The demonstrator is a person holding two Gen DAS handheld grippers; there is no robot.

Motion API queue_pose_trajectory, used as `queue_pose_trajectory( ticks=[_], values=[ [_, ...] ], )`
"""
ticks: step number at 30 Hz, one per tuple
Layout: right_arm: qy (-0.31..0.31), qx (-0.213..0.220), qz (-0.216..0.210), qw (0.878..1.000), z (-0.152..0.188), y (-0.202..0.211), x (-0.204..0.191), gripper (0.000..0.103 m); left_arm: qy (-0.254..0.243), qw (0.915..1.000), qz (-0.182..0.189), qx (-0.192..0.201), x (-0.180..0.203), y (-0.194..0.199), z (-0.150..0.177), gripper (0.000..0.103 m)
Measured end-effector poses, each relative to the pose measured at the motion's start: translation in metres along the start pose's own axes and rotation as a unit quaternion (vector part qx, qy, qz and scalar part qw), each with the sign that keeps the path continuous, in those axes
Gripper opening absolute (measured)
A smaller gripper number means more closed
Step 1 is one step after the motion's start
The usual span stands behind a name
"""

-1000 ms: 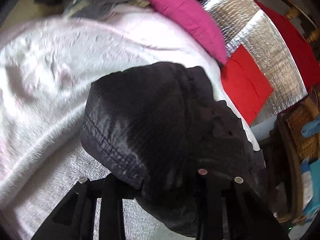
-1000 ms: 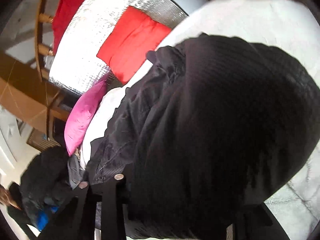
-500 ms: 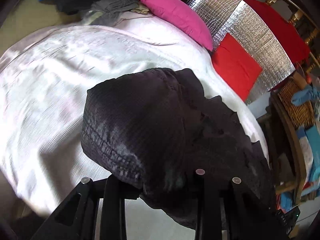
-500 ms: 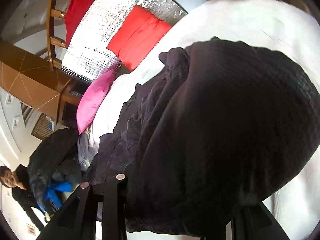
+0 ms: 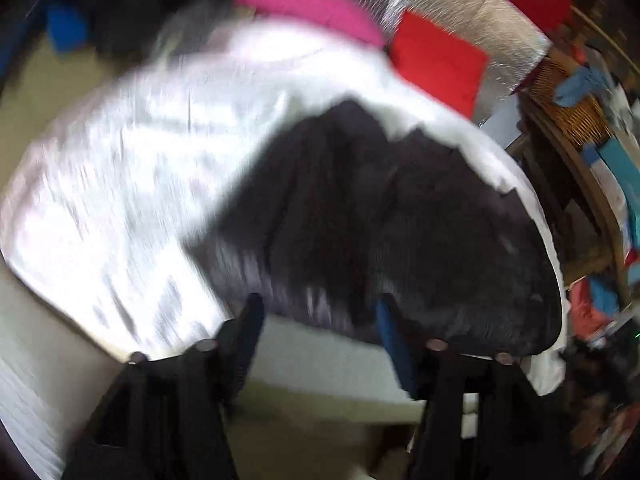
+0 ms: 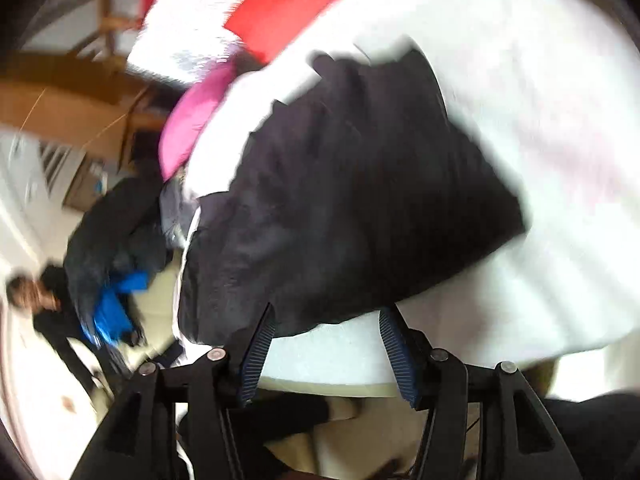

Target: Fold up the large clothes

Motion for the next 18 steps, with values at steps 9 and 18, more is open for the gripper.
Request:
queue_pose_trajectory(
  ticks=[9, 18],
  values=[
    [0.068, 0.115, 0.117, 0.984, -0.134, 0.003, -0.016, 0.080, -0.015, 0.9982, -0.052, -0.026, -0.029, -0.079, -0.109, 0.084],
    [0.006, 0.053, 0.060, 0.997, -0.145, -0.009, 0.080, 0.080, 0.009, 0.9926, 0.076, -0.095, -0.058, -0.148, -0.091, 0.084]
  ],
)
Point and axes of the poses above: each gripper's, at about its wrist camera, not at the fingertips, and y roughly against the way its jaws point, x to its right, z to its underside, the point moved 7 cm from there along -y, roughly the way its jaws point, and after that the axes turned 9 degrees about -y, right-handed, at the moved point
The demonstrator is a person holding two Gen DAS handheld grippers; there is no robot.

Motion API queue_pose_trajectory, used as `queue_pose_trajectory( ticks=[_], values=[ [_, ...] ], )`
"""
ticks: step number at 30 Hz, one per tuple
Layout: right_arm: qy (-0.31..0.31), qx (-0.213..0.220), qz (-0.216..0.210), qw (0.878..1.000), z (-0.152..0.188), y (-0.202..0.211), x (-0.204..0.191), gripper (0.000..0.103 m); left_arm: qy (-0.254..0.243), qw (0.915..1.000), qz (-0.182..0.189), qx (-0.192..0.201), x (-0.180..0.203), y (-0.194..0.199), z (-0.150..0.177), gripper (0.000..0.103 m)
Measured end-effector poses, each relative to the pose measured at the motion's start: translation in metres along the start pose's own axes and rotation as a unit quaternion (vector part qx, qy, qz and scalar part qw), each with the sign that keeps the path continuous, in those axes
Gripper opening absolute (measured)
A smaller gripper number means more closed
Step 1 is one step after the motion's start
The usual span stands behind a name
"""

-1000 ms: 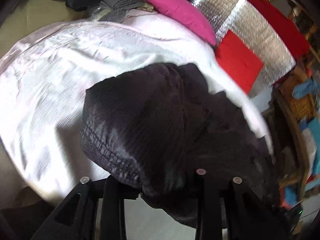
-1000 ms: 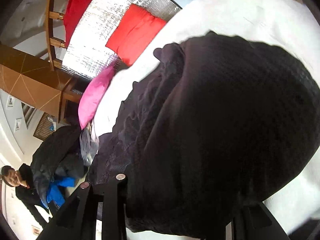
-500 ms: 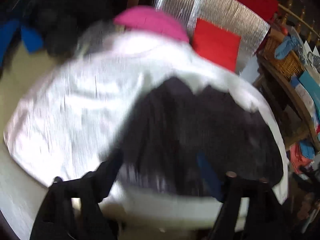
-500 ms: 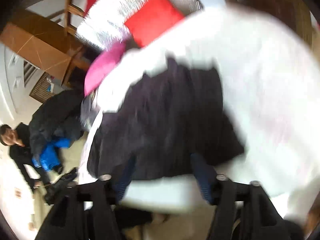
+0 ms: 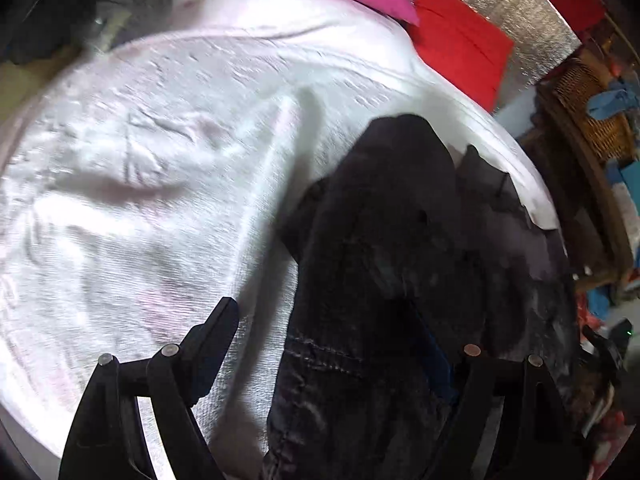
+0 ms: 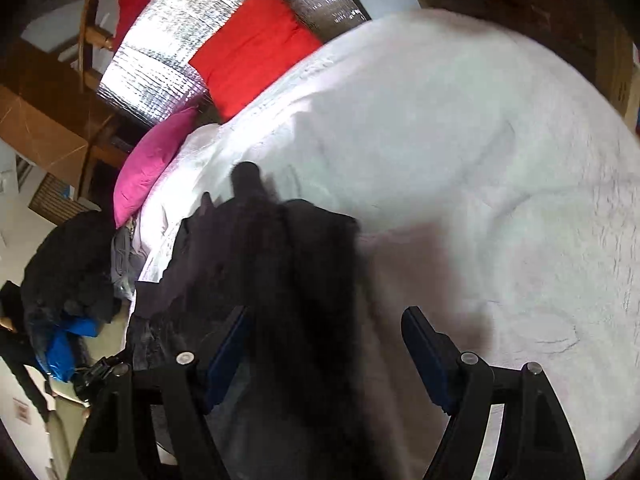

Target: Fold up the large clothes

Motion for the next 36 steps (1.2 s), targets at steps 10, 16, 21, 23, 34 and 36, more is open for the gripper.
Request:
queue_pose_trajectory(
  ticks=[10, 16, 21, 23, 34, 36],
  values=[
    [-0.050, -0.068, -0.093, 0.992, -0.001, -0.047, 0.005, 0.082, -0.038, 0.9875, 0.142, -0.057, 0.037, -0.023, 0.013, 0.090],
    [-0.034, -0.101, -0.139, 0.985, 0.004, -0.072, -0.018, 0.087, -0.027, 0.9823, 0.175, -0.061, 0.051, -0.029, 0.013, 0.094],
    [0.044, -0.102, -0.103, 0.988, 0.017, -0.078, -0.055, 0.087, -0.010, 0.9815, 0.185, -0.048, 0.034, -0.029, 0.017, 0.094],
    [0.061, -0.094, -0.093, 0.989, 0.020, -0.084, -0.062, 0.087, -0.010, 0.9837, 0.175, -0.043, 0.024, -0.027, 0.018, 0.088],
    [0.102, -0.013, -0.002, 0.995, 0.012, -0.083, -0.085, 0.035, -0.003, 0.9898, 0.143, 0.005, 0.037, -0.028, -0.007, 0.042],
    [0.097, 0.011, -0.006, 0.995, 0.002, -0.078, -0.093, 0.033, -0.001, 0.9898, 0.141, 0.020, 0.042, -0.029, -0.020, 0.036]
  ],
)
Point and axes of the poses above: each gripper's, at about its wrist camera, not at the fingertips, and y roughly against the way its jaws point, x to its right, z to its underside, the point moved 7 cm from there along -y, roughly the way its jaws point, and after that the axes turned 9 degrees about -y, right-handed, at the moved point
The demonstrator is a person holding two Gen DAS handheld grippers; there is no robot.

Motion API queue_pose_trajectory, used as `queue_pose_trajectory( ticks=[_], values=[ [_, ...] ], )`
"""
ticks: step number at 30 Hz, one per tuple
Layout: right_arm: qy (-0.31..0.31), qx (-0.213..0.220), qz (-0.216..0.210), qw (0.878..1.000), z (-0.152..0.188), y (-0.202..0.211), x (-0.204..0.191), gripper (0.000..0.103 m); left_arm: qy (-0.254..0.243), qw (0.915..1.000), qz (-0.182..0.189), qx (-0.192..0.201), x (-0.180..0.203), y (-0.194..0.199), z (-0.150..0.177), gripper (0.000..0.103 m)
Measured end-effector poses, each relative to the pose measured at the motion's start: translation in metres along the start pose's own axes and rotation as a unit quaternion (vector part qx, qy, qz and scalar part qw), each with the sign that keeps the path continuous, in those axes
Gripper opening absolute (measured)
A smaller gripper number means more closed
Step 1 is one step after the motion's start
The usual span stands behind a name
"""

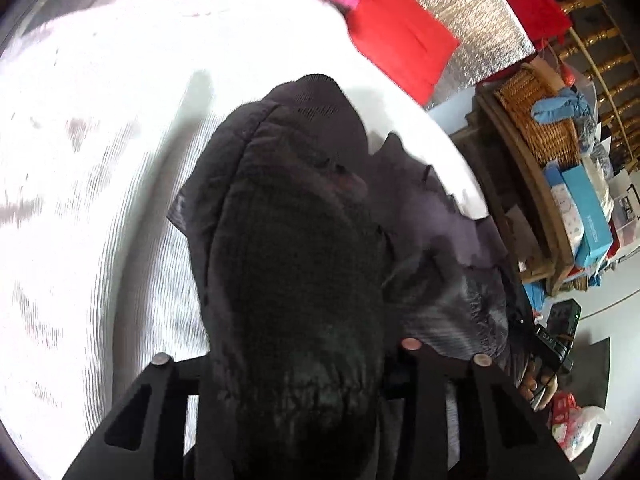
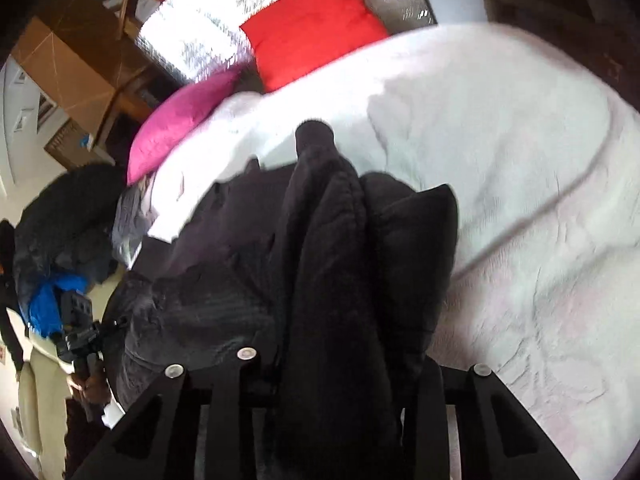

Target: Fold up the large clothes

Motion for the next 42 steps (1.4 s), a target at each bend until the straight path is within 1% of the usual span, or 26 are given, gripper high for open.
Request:
queue_pose_trajectory(
  ticks=[3, 4, 5, 7, 8, 10, 11, 12, 14, 16, 18, 21, 22, 24, 25, 27, 29, 32, 35, 36, 37, 38, 39, 40, 41, 42],
  values=[
    [-0.003, 0.038, 0.001, 0.999, -0.022, 0.004, -0.006, 0.033, 0.003, 0.9996, -0.014, 0.025, 0.003, -0.003, -0.020, 0.035],
    [-0.003, 0.051, 0.003, 0.999, -0.028, 0.004, -0.006, 0.033, 0.004, 0.9993, -0.028, 0.024, 0.001, -0.008, -0.024, 0.036],
    [0.000, 0.056, 0.010, 0.998, -0.031, 0.000, -0.005, 0.033, 0.006, 0.9987, -0.047, 0.020, -0.003, -0.015, -0.028, 0.039],
    [0.008, 0.048, 0.031, 0.998, -0.040, -0.022, 0.002, 0.033, 0.026, 0.9968, -0.074, 0.009, -0.015, -0.028, -0.030, 0.051],
    [-0.002, 0.041, 0.027, 0.999, -0.042, -0.031, 0.009, 0.038, 0.042, 0.9961, -0.078, 0.003, -0.022, -0.034, -0.029, 0.058],
    [-0.026, 0.029, 0.000, 0.999, -0.047, -0.034, 0.014, 0.040, 0.051, 0.9960, -0.073, 0.002, -0.022, -0.031, -0.030, 0.058],
    [-0.043, 0.021, -0.011, 0.999, -0.048, -0.032, 0.017, 0.046, 0.049, 0.9952, -0.084, 0.000, -0.021, -0.027, -0.030, 0.059],
    [-0.055, 0.013, -0.021, 0.998, -0.048, -0.029, 0.017, 0.049, 0.039, 0.9941, -0.101, 0.003, -0.018, -0.022, -0.029, 0.060],
    [-0.058, 0.007, -0.020, 0.998, -0.049, -0.021, 0.017, 0.050, 0.018, 0.9917, -0.127, 0.007, -0.011, -0.012, -0.027, 0.060],
    [-0.055, 0.012, -0.009, 0.998, -0.051, -0.004, 0.013, 0.051, 0.006, 0.9898, -0.142, 0.013, -0.004, 0.000, -0.026, 0.060],
    [-0.045, 0.028, 0.011, 0.999, -0.052, 0.011, 0.013, 0.054, -0.005, 0.9884, -0.149, 0.027, -0.002, 0.017, -0.026, 0.060],
    [-0.017, 0.087, 0.052, 0.995, -0.060, 0.034, 0.006, 0.058, -0.022, 0.9845, -0.168, 0.047, 0.000, 0.032, -0.025, 0.062],
    [-0.018, 0.103, 0.052, 0.993, -0.065, 0.039, 0.005, 0.063, -0.029, 0.9826, -0.177, 0.049, 0.001, 0.032, -0.026, 0.063],
    [-0.031, 0.137, 0.036, 0.989, -0.073, 0.049, 0.003, 0.064, -0.028, 0.9787, -0.199, 0.044, -0.010, 0.030, -0.028, 0.063],
    [-0.025, 0.145, 0.030, 0.989, -0.075, 0.048, -0.001, 0.064, -0.021, 0.9773, -0.205, 0.048, -0.014, 0.031, -0.029, 0.063],
    [-0.003, 0.134, 0.037, 0.990, -0.079, 0.034, -0.012, 0.064, -0.012, 0.9771, -0.204, 0.058, -0.015, 0.031, -0.032, 0.065],
    [0.014, 0.118, 0.051, 0.992, -0.083, 0.016, -0.021, 0.064, -0.010, 0.9777, -0.204, 0.051, -0.017, 0.024, -0.032, 0.073],
    [0.030, 0.105, 0.077, 0.991, -0.094, -0.007, -0.027, 0.064, 0.009, 0.9772, -0.209, 0.034, -0.026, 0.009, -0.034, 0.074],
    [0.028, 0.076, 0.089, 0.993, -0.107, -0.039, -0.029, 0.064, 0.023, 0.9782, -0.203, 0.039, -0.033, 0.000, -0.040, 0.074],
    [0.025, 0.053, 0.094, 0.994, -0.109, -0.055, -0.027, 0.063, 0.028, 0.9779, -0.203, 0.041, -0.035, -0.004, -0.042, 0.072],
    [0.024, 0.032, 0.100, 0.994, -0.110, -0.070, -0.024, 0.048, 0.032, 0.9778, -0.203, 0.043, -0.034, -0.010, -0.045, 0.069],
    [0.028, 0.023, 0.113, 0.993, -0.107, -0.079, -0.020, 0.030, 0.035, 0.9775, -0.203, 0.044, -0.035, -0.015, -0.050, 0.064],
    [0.032, 0.010, 0.129, 0.991, -0.105, -0.090, -0.015, 0.027, 0.036, 0.9776, -0.202, 0.046, -0.036, -0.019, -0.054, 0.060],
    [0.029, 0.015, 0.131, 0.991, -0.106, -0.090, -0.014, 0.020, 0.035, 0.9772, -0.203, 0.048, -0.036, -0.021, -0.058, 0.058],
    [0.028, 0.027, 0.128, 0.991, -0.108, -0.086, -0.017, 0.017, 0.035, 0.9766, -0.206, 0.052, -0.036, -0.024, -0.063, 0.057],
    [0.032, 0.052, 0.125, 0.990, -0.114, -0.076, -0.023, 0.017, 0.036, 0.9761, -0.207, 0.054, -0.035, -0.027, -0.068, 0.056]
  ],
)
Point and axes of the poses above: each gripper's, at about its wrist camera, not at the fingertips, and y roughly against the way its jaws point, x to its right, z to its underside, the point moved 7 cm from there along -y, roughly the way its jaws point, and after that the axes turned 9 degrees about -y, right-handed, at the moved point
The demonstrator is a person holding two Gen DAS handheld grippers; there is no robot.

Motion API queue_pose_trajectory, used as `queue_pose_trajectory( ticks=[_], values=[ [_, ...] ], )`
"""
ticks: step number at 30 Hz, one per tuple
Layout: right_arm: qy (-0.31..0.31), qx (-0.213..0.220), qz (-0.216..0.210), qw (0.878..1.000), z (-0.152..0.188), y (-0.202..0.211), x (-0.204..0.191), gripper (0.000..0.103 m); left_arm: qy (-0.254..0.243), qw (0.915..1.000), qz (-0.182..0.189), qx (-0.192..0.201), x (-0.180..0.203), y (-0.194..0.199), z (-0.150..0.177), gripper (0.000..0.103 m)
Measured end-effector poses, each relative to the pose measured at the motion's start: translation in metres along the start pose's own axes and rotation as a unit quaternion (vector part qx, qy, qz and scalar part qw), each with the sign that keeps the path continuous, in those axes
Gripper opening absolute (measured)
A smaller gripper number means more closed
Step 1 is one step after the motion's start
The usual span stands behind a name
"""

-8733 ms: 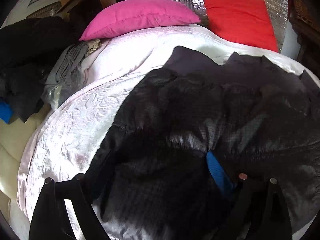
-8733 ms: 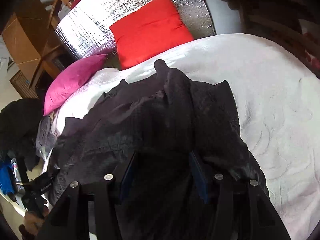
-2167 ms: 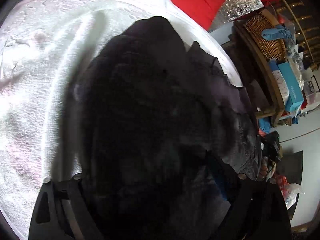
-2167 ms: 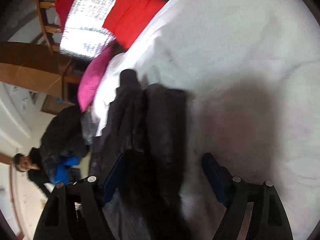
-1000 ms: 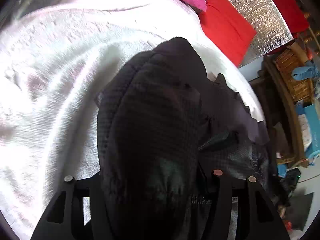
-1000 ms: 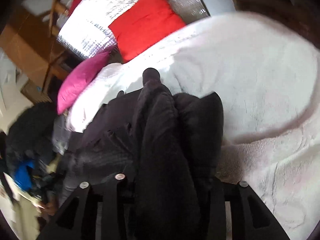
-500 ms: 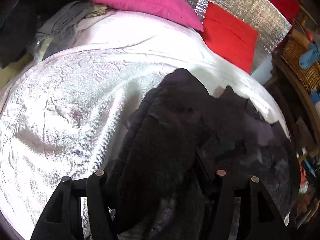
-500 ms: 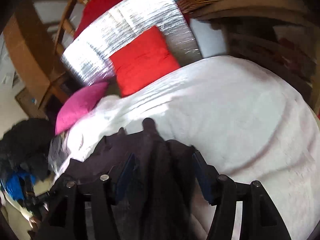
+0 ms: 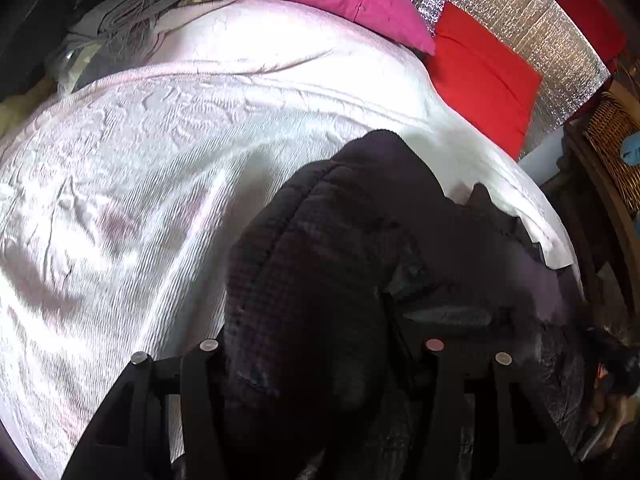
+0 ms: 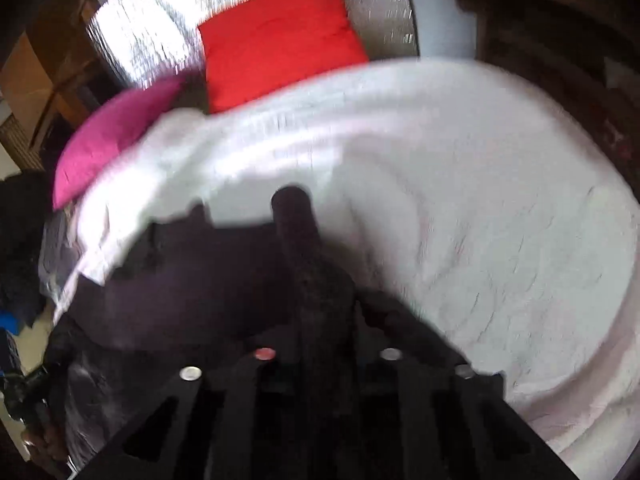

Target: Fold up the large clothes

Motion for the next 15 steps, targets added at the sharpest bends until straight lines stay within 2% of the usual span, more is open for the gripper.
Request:
queue_pose_trajectory(
  ticks=[2, 4, 5, 6, 7, 8, 9, 10, 12, 13, 15],
  values=[
    [0.011, 0.048, -0.004, 0.999, -0.012, 0.020, -0.009, 0.017, 0.002, 0.9999, -0.006, 0.015, 0.003, -0.001, -0.010, 0.055],
    [0.015, 0.071, 0.005, 0.997, -0.016, 0.022, -0.009, 0.017, 0.000, 0.9995, -0.015, 0.027, 0.006, -0.007, -0.017, 0.056],
    [0.010, 0.068, 0.011, 0.998, -0.015, 0.016, -0.005, 0.017, -0.002, 0.9994, -0.021, 0.025, 0.005, -0.012, -0.019, 0.061],
    [-0.004, 0.046, 0.021, 0.999, -0.010, -0.001, 0.007, 0.017, -0.006, 0.9992, -0.033, 0.022, 0.004, -0.018, -0.020, 0.067],
    [-0.026, 0.014, 0.017, 0.999, -0.003, -0.019, 0.019, 0.025, -0.010, 0.9987, -0.046, 0.019, 0.003, -0.022, -0.020, 0.070],
    [-0.052, -0.010, -0.001, 0.999, 0.003, -0.029, 0.027, 0.027, -0.015, 0.9982, -0.056, 0.018, 0.002, -0.023, -0.020, 0.072],
    [-0.083, -0.012, -0.030, 0.996, 0.002, -0.026, 0.034, 0.028, -0.018, 0.9978, -0.061, 0.015, 0.006, -0.026, -0.021, 0.072],
    [-0.107, -0.008, -0.057, 0.993, -0.001, -0.017, 0.039, 0.033, -0.025, 0.9971, -0.071, 0.011, 0.008, -0.022, -0.021, 0.072],
    [-0.125, 0.007, -0.067, 0.990, -0.001, 0.003, 0.044, 0.059, -0.040, 0.9954, -0.086, 0.011, 0.013, -0.009, -0.022, 0.072],
    [-0.125, 0.020, -0.061, 0.990, 0.000, 0.017, 0.046, 0.077, -0.051, 0.9942, -0.092, 0.025, 0.017, 0.004, -0.024, 0.072],
    [-0.113, 0.057, -0.073, 0.989, 0.003, 0.046, 0.045, 0.077, -0.066, 0.9903, -0.105, 0.063, 0.027, 0.029, -0.026, 0.073]
  ],
)
Point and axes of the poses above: each gripper's, at about its wrist camera, not at the fingertips, and y roughly against the way its jaws point, x to its right, z to its underside, the point moved 7 cm from there along -y, roughly the way its jaws point, and after that the axes turned 9 degrees about -y, right-handed, at the moved point
